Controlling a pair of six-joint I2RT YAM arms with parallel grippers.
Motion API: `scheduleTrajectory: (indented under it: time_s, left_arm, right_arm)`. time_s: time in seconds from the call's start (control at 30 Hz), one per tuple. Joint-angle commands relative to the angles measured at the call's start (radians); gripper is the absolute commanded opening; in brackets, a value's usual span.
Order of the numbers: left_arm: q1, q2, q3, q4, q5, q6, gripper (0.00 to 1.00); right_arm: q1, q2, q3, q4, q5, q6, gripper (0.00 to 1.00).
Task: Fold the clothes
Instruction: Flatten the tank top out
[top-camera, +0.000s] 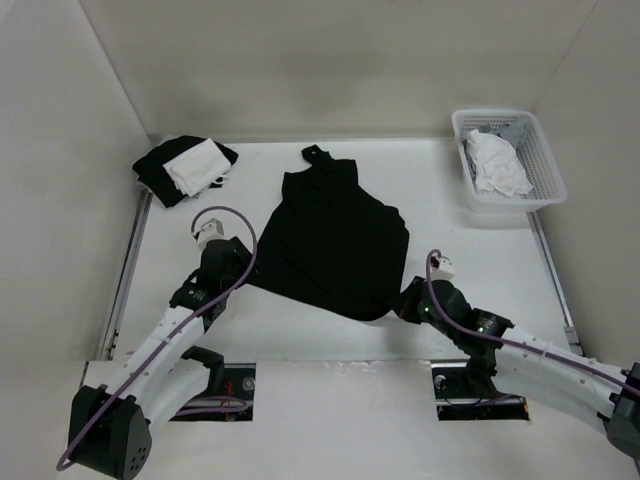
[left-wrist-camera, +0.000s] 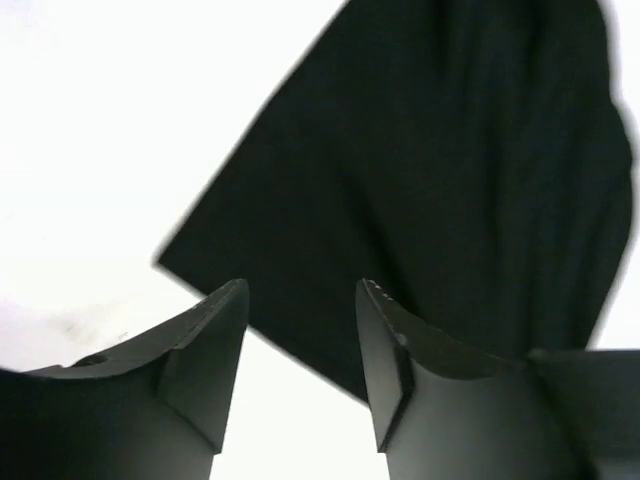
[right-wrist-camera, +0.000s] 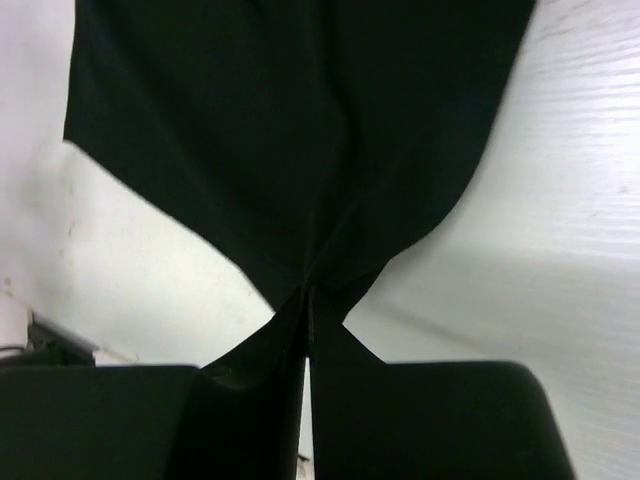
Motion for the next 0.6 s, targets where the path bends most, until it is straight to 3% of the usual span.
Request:
scheduleTrajectory:
  time_s: [0.0, 0.13, 0.3, 0.5, 0.57]
  left_arm:
    - [-0.029, 0.001, -0.055, -0.040, -0.121, 0.017, 0.41]
    - [-0.067, 0.067, -0.079, -0.020, -0.151, -0.005, 0.36]
    - [-0.040, 0.147, -0.092, -0.002, -0.253, -0.037, 0.46]
    - [-0.009, 0.246, -0.102, 0.127, -0.208, -0.019, 0.46]
    - [0.003, 0.285, -0.091, 0.143, -0.192, -0.014, 0.42]
  right_arm:
    - [-0.010, -0.006, 0.039, -0.034, 0.089, 0.037, 0.06]
    - [-0.021, 0.003, 0.020, -0.023, 0.082, 0.055, 0.10]
    - [-0.022, -0.005, 0.014, -0.009, 0.079, 0.054, 0.09]
    - [-0.022, -0.005, -0.007, 0.022, 0.074, 0.060, 0.07]
    - [-0.022, -0.006, -0.012, 0.025, 0.072, 0.064, 0.07]
